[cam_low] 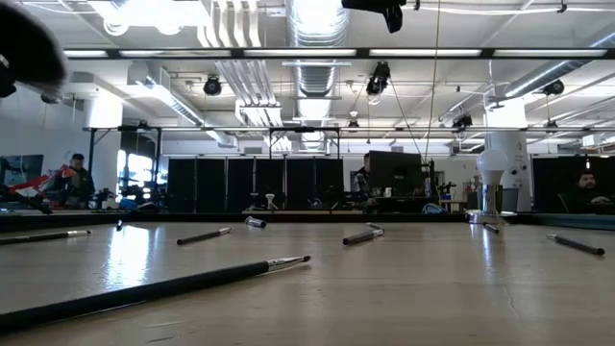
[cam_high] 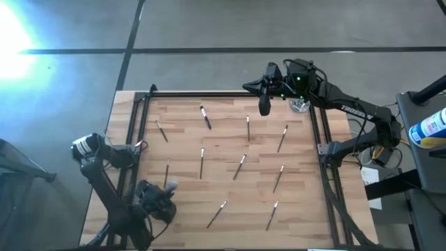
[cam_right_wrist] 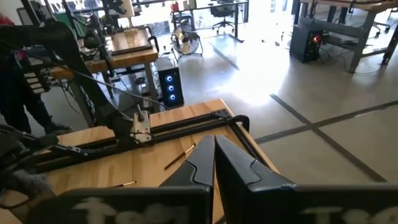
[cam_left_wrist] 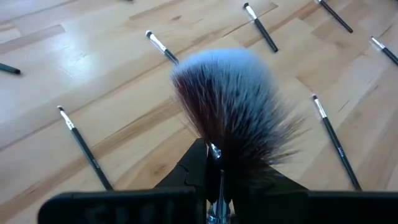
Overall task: Pick & Place Makeup Brushes
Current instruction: Put the highlighter brush into the holder, then put the eyeshadow brush into the makeup holder
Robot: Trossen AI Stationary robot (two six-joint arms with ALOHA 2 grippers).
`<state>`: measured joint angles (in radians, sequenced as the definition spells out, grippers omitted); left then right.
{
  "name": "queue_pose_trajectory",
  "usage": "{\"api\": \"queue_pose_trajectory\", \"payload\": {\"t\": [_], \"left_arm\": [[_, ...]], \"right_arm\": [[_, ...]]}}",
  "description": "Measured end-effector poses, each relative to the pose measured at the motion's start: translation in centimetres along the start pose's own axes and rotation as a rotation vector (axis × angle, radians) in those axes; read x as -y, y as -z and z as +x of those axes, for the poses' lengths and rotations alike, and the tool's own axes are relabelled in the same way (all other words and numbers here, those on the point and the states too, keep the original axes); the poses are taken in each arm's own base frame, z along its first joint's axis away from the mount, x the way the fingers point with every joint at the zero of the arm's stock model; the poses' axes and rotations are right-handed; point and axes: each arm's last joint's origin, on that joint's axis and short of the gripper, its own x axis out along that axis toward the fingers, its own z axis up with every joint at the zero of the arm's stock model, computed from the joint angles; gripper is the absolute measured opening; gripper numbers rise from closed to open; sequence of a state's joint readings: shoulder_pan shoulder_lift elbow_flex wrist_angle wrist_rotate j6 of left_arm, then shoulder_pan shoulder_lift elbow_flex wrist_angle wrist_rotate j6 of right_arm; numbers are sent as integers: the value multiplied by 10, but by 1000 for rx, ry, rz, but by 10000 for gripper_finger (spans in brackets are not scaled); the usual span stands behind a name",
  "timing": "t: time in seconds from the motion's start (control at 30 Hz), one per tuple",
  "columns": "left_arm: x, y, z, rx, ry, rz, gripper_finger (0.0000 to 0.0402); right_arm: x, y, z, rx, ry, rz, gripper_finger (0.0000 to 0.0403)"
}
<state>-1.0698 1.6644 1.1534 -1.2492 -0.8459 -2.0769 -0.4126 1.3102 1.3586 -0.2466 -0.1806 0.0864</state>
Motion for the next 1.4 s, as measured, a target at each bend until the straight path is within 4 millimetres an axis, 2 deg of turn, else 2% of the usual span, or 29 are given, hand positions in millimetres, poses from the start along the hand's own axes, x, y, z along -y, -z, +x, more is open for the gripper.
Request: {"api": "queue_pose_trajectory", "payload": {"t": [0.3,0.5,0.67,0.83,1.0,1.1,1.23,1.3,1.4], "left_arm": [[-1,-3,-2,-23,2,-15,75],[-3,-11,-8,-38,24,-37,80],[-7,-26,-18,-63,62,-67,81],[-18,-62,-39,-48,179,-96,82],[-45,-108,-52,12,279,-191,81],[-63,-136,-51,65,293,-221,67],[-84,-168,-44,131,253,-178,25],[-92,-182,-40,149,228,-151,7],[-100,-196,-31,131,233,-102,2]], "right_arm": [[1,0,0,5,23,-4,8],[1,-1,0,14,23,-18,8],[0,-3,0,30,22,-24,8],[1,-3,0,29,23,-25,8],[1,-1,0,11,26,-43,8],[1,2,-1,-19,27,-41,8],[2,14,-2,-74,30,-34,8],[3,23,-2,-98,32,-19,8],[4,37,-1,-131,34,6,8]]}}
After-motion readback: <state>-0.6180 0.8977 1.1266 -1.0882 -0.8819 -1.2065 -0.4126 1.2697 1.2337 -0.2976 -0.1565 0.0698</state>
